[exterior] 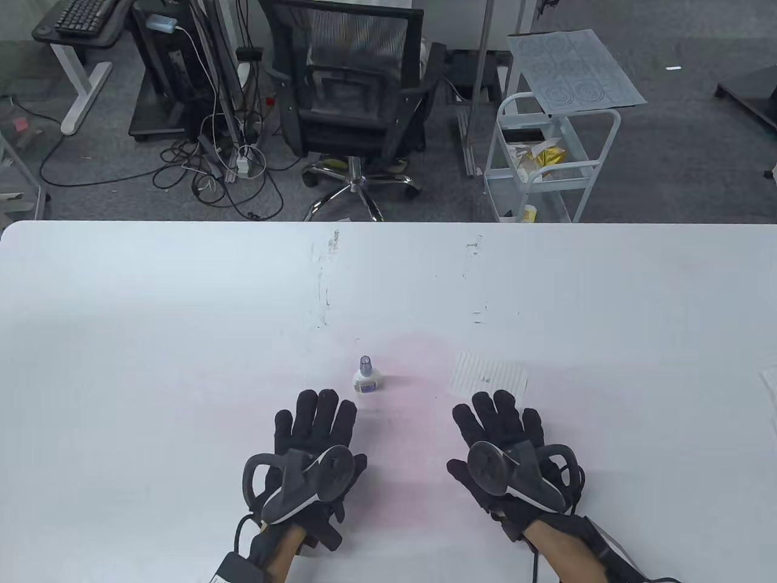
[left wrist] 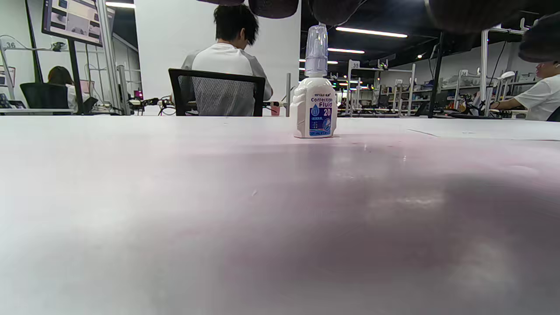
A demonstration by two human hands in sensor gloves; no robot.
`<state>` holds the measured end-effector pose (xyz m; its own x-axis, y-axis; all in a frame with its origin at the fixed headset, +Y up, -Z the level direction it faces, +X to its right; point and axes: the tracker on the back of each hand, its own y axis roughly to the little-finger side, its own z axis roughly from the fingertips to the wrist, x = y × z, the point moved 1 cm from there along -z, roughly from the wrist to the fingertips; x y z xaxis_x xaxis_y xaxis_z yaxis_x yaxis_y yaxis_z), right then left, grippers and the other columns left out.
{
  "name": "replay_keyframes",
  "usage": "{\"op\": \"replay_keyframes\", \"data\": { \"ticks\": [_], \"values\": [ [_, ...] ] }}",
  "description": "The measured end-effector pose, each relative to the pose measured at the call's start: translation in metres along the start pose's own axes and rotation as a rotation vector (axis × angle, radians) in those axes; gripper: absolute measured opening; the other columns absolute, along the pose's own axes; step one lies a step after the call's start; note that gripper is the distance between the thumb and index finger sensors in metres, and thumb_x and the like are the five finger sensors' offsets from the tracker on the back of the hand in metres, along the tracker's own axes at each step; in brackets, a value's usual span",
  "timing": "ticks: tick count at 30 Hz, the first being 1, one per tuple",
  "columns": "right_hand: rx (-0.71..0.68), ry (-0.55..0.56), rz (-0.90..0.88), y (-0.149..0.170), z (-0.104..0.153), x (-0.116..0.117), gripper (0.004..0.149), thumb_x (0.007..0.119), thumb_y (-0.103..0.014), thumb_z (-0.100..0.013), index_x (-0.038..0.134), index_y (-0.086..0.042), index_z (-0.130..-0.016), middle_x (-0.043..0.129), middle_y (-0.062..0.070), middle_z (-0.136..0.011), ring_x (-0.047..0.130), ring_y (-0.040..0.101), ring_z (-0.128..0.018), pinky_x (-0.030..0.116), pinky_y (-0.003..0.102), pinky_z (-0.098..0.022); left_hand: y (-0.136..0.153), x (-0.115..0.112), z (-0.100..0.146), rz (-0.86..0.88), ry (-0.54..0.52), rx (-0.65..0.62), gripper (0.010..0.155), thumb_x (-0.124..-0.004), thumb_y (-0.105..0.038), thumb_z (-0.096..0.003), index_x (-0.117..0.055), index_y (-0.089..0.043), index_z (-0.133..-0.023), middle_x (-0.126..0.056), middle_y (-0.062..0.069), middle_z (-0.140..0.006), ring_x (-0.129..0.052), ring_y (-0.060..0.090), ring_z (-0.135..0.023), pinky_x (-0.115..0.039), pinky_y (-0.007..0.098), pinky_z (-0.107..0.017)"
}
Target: Brush correction fluid to cover black text
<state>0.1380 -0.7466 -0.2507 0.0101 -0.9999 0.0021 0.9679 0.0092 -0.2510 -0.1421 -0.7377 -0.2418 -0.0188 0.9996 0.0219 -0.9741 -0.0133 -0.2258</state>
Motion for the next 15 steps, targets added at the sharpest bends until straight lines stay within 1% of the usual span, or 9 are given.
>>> {"op": "replay_keyframes", "data": {
  "ticks": [15],
  "values": [
    [0.016, -0.013, -0.028, 0.0032, -0.0012, -0.0004, 0.08, 0.057, -0.072, -0.04, 0.021, -0.037, -0.102, 0.016, -0.002, -0.109, 0.019, 0.038, -0.104, 0.033, 0.067, -0.069, 0.0004, -0.0001, -0.0002, -0.001, 0.004, 0.003, 0.079, -0.062, -0.067, -0.0404, -0.038, -0.035, -0.109, -0.03, 0.003, -0.119, -0.034, 0.036, -0.113, -0.039, 0.062, -0.078]
  ]
}}
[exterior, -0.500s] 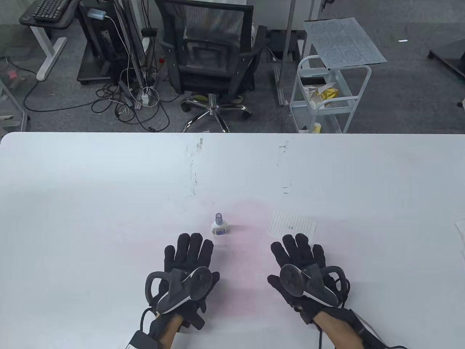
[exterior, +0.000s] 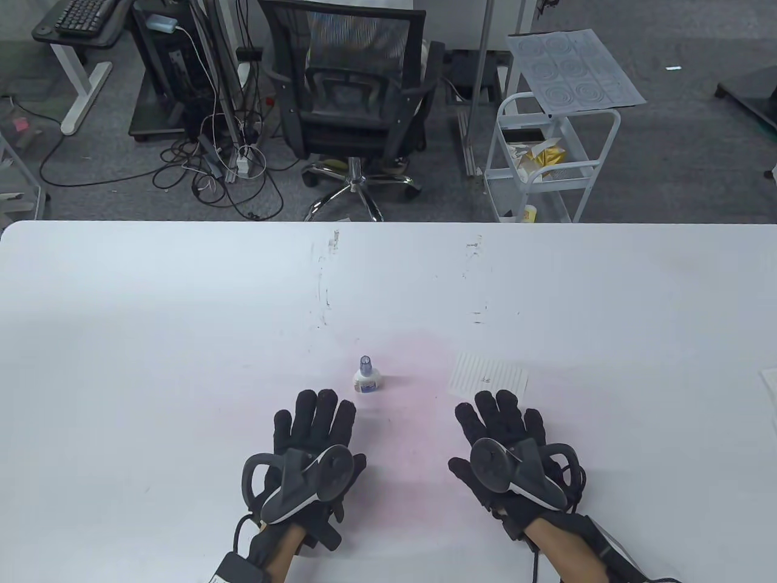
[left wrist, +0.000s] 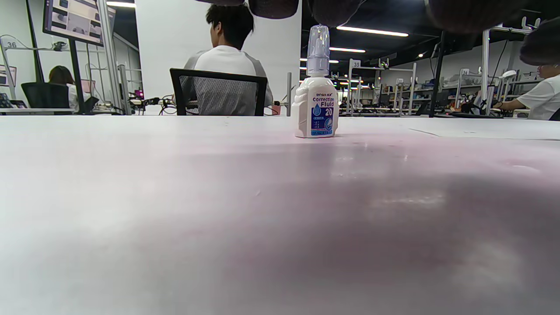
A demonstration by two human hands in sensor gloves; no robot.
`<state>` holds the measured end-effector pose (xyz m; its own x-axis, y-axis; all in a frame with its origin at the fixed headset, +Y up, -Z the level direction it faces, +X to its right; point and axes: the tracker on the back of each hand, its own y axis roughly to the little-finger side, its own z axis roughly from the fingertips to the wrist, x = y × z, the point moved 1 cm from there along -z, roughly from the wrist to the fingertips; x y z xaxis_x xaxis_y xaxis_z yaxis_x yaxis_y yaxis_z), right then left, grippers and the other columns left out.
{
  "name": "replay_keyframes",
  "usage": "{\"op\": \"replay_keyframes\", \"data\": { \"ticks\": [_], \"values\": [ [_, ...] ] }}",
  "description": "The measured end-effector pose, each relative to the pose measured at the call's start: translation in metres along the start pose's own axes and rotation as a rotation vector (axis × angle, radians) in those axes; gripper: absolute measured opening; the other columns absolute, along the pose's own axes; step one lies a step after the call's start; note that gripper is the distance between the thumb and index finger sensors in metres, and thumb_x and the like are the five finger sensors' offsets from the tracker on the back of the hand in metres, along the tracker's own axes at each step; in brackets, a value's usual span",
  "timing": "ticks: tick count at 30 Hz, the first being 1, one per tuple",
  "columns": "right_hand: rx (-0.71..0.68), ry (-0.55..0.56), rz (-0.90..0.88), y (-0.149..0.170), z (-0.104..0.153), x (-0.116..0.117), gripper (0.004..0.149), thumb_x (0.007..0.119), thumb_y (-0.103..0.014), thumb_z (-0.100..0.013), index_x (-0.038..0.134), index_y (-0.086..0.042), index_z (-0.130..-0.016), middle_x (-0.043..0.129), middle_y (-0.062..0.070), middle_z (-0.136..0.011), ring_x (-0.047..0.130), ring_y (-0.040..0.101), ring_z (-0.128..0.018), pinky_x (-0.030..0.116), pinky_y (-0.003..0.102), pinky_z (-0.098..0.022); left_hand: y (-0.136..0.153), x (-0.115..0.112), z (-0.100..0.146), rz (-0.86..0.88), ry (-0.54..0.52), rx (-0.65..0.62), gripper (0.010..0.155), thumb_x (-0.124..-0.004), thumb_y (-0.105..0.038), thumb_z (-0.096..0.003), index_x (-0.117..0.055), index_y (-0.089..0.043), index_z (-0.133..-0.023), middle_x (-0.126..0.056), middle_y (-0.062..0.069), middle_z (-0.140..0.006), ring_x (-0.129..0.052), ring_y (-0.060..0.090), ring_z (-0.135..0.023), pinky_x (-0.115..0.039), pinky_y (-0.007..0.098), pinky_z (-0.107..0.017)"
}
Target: Brush correction fluid to cover black text
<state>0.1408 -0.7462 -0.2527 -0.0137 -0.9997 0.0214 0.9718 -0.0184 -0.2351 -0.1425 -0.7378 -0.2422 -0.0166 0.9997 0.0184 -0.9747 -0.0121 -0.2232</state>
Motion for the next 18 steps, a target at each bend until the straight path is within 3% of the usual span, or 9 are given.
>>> {"op": "replay_keyframes", "data": {
  "ticks": [11, 18],
  "values": [
    [0.01, -0.017, -0.021, 0.003, -0.002, 0.001, 0.08, 0.057, -0.072, -0.04, 0.021, -0.037, -0.102, 0.016, -0.002, -0.109, 0.017, 0.038, -0.104, 0.031, 0.068, -0.069, 0.001, 0.0, 0.0, 0.002, 0.0, 0.004, 0.079, -0.062, -0.066, -0.0402, -0.038, -0.035, -0.109, -0.031, 0.002, -0.119, -0.034, 0.035, -0.113, -0.039, 0.062, -0.078],
    [0.135, 0.028, -0.111, 0.035, -0.018, -0.009, 0.08, 0.059, -0.071, -0.04, 0.024, -0.037, -0.103, 0.017, -0.002, -0.109, 0.016, 0.038, -0.104, 0.03, 0.068, -0.069, 0.003, 0.0, 0.001, 0.005, 0.003, 0.013, 0.078, -0.062, -0.067, -0.0402, -0.039, -0.036, -0.108, -0.031, 0.003, -0.119, -0.034, 0.035, -0.113, -0.039, 0.062, -0.078]
  ]
}}
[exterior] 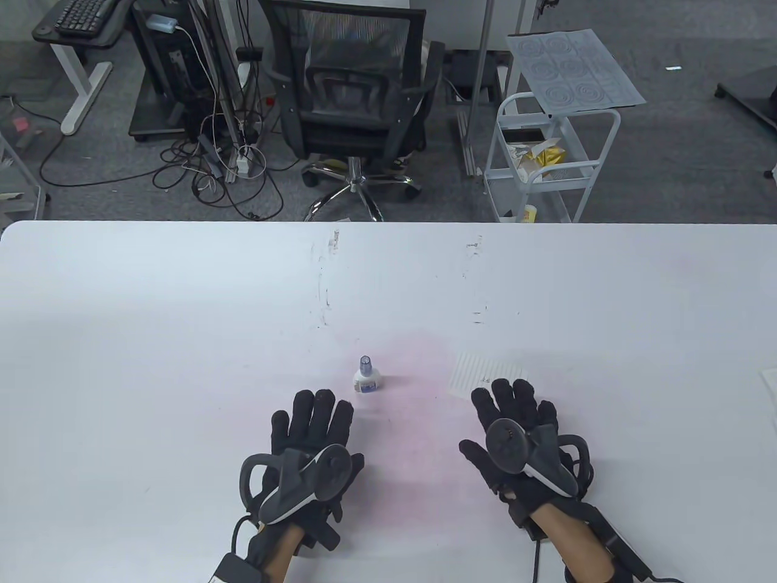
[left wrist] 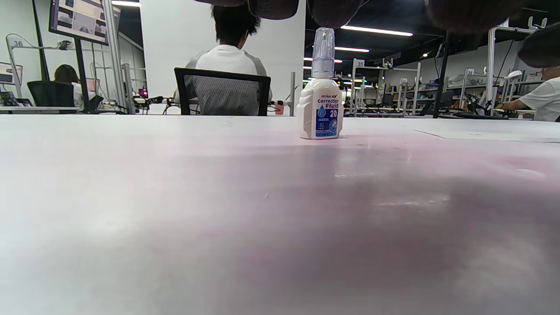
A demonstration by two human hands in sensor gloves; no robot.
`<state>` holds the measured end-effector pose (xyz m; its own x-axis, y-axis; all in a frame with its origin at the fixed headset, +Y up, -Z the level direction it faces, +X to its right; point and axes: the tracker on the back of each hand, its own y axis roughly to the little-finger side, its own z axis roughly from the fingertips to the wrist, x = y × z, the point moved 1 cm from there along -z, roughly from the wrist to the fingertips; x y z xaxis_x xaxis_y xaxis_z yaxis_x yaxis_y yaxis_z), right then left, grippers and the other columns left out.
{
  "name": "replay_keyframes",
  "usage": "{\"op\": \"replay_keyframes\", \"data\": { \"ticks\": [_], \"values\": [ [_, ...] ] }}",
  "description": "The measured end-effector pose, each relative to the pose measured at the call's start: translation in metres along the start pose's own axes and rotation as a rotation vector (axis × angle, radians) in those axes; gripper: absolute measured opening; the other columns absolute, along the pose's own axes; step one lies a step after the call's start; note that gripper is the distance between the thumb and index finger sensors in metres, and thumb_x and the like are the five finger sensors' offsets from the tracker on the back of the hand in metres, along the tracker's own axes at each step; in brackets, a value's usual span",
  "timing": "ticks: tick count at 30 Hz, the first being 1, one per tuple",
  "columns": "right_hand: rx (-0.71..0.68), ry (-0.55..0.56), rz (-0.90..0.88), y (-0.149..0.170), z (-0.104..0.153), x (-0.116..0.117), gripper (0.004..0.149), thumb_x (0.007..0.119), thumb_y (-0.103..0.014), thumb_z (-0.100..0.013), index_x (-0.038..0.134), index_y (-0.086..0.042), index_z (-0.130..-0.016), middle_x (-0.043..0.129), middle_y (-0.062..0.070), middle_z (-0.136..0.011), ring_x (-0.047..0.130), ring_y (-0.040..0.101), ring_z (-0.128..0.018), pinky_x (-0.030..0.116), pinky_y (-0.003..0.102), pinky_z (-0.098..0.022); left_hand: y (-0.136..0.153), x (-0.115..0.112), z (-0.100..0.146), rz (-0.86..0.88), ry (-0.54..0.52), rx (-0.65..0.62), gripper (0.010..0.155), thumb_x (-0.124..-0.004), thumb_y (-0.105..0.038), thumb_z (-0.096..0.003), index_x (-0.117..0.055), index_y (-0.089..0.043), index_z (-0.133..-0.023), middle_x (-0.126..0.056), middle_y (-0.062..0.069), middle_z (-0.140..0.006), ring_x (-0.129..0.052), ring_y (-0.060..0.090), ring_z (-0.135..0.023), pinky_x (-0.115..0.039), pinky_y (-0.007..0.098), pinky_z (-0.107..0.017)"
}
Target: Brush correction fluid to cover black text
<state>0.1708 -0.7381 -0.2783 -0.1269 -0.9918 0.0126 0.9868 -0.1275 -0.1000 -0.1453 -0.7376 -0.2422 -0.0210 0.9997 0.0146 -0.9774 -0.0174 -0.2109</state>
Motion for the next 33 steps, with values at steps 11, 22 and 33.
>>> {"op": "replay_keyframes", "data": {
  "ticks": [11, 22, 33],
  "values": [
    [0.232, -0.005, -0.062, 0.045, -0.048, -0.023, 0.081, 0.065, -0.069, -0.038, 0.029, -0.036, -0.103, 0.021, -0.002, -0.109, 0.018, 0.037, -0.104, 0.03, 0.068, -0.07, 0.001, 0.0, 0.0, -0.004, 0.018, 0.008, 0.078, -0.062, -0.067, -0.0402, -0.039, -0.036, -0.109, -0.031, 0.003, -0.119, -0.034, 0.035, -0.113, -0.039, 0.062, -0.078],
    [0.392, -0.186, -0.044, 0.064, -0.071, 0.02, 0.081, 0.066, -0.069, -0.038, 0.032, -0.034, -0.103, 0.024, -0.001, -0.109, 0.022, 0.037, -0.104, 0.033, 0.067, -0.07, 0.002, 0.0, 0.0, -0.001, 0.017, 0.005, 0.078, -0.062, -0.066, -0.0402, -0.039, -0.036, -0.108, -0.031, 0.003, -0.119, -0.034, 0.035, -0.113, -0.039, 0.062, -0.078],
    [0.425, -0.279, -0.019, 0.069, -0.07, 0.028, 0.08, 0.064, -0.07, -0.039, 0.034, -0.033, -0.103, 0.023, 0.0, -0.109, 0.024, 0.038, -0.104, 0.035, 0.066, -0.07, 0.002, 0.001, 0.0, 0.001, 0.015, 0.005, 0.078, -0.062, -0.067, -0.0402, -0.039, -0.036, -0.108, -0.031, 0.003, -0.119, -0.034, 0.035, -0.113, -0.039, 0.062, -0.078]
  ]
}}
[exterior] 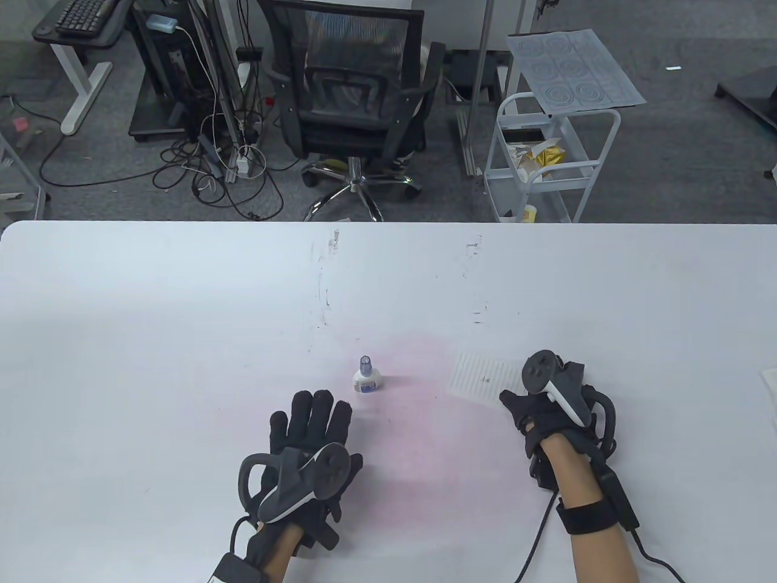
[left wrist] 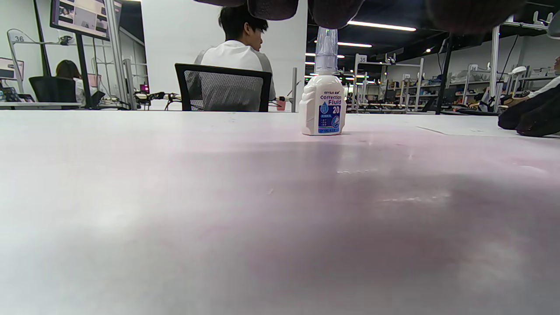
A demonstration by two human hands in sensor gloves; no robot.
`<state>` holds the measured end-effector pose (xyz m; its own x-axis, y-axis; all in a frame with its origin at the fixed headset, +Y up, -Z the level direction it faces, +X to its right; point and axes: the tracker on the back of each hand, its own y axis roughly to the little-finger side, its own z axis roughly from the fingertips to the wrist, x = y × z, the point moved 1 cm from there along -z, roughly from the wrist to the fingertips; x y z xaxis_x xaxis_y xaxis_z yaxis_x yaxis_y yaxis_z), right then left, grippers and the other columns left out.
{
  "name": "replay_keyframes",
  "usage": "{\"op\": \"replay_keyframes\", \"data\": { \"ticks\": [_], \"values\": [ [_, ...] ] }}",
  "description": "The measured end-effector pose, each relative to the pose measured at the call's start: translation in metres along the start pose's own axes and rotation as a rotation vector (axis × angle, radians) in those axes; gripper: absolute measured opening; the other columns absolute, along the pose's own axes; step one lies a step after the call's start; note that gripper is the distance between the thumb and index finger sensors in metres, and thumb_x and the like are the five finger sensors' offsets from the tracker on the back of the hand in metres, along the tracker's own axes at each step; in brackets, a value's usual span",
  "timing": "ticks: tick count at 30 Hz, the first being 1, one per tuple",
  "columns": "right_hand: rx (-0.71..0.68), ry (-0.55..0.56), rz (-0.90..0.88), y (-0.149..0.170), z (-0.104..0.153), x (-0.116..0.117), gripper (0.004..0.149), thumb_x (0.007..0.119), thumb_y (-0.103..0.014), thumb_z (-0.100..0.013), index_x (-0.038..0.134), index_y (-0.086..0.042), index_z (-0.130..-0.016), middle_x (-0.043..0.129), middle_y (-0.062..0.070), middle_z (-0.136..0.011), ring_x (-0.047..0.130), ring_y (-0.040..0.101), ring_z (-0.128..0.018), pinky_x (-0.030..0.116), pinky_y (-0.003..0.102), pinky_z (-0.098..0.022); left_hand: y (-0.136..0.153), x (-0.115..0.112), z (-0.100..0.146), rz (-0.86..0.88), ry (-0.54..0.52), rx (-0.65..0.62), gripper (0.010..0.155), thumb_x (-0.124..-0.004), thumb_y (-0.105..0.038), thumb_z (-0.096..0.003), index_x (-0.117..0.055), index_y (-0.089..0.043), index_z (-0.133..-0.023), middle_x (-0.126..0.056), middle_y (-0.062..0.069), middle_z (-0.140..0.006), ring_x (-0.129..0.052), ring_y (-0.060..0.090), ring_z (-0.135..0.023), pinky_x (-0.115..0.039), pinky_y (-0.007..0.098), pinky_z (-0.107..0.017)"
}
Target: Brush correction fluid to cover black text
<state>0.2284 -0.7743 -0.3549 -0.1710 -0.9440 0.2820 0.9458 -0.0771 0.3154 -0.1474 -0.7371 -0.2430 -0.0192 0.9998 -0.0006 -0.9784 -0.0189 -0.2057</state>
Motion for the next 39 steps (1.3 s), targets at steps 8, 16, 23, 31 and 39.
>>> {"op": "replay_keyframes", "data": {
  "ticks": [8, 16, 23, 31, 39],
  "values": [
    [-0.03, 0.012, 0.011, -0.0033, 0.0032, 0.0007, 0.077, 0.064, -0.067, -0.042, 0.036, -0.028, -0.103, 0.025, 0.002, -0.109, 0.028, 0.039, -0.104, 0.038, 0.064, -0.071, 0.0002, -0.0012, -0.0002, -0.005, 0.015, 0.003, 0.078, -0.062, -0.067, -0.0402, -0.039, -0.036, -0.108, -0.031, 0.003, -0.119, -0.034, 0.036, -0.113, -0.039, 0.062, -0.078],
    [-0.039, 0.019, -0.043, -0.0041, 0.0055, 0.0023, 0.072, 0.068, -0.063, -0.046, 0.039, -0.025, -0.1, 0.027, 0.004, -0.108, 0.033, 0.04, -0.104, 0.041, 0.061, -0.072, -0.0006, -0.0021, -0.0004, -0.01, 0.025, 0.002, 0.078, -0.062, -0.067, -0.0401, -0.039, -0.036, -0.108, -0.032, 0.003, -0.119, -0.035, 0.035, -0.113, -0.039, 0.062, -0.078],
    [-0.027, 0.025, -0.075, -0.0029, 0.0036, 0.0038, 0.072, 0.071, -0.062, -0.046, 0.042, -0.024, -0.099, 0.028, 0.004, -0.107, 0.036, 0.041, -0.103, 0.042, 0.06, -0.072, -0.0006, -0.002, -0.0004, -0.009, 0.026, 0.003, 0.078, -0.062, -0.067, -0.0402, -0.039, -0.036, -0.108, -0.032, 0.003, -0.119, -0.035, 0.035, -0.113, -0.039, 0.062, -0.078],
    [-0.033, -0.015, -0.115, 0.001, -0.0018, 0.0055, 0.079, 0.071, -0.062, -0.045, 0.036, -0.024, -0.104, 0.021, 0.003, -0.109, 0.025, 0.041, -0.104, 0.033, 0.063, -0.072, -0.001, -0.0023, -0.0009, -0.011, 0.029, 0.004, 0.078, -0.062, -0.066, -0.0402, -0.039, -0.035, -0.108, -0.032, 0.003, -0.119, -0.035, 0.035, -0.113, -0.039, 0.062, -0.078],
    [-0.049, 0.069, -0.103, -0.0032, 0.003, 0.0001, 0.066, 0.077, -0.056, -0.045, 0.054, -0.026, -0.099, 0.039, -0.001, -0.108, 0.043, 0.038, -0.104, 0.044, 0.06, -0.073, -0.0011, -0.0024, -0.0007, -0.012, 0.035, 0.005, 0.078, -0.062, -0.067, -0.0401, -0.039, -0.036, -0.108, -0.032, 0.003, -0.119, -0.035, 0.036, -0.113, -0.039, 0.062, -0.078]
  ]
}}
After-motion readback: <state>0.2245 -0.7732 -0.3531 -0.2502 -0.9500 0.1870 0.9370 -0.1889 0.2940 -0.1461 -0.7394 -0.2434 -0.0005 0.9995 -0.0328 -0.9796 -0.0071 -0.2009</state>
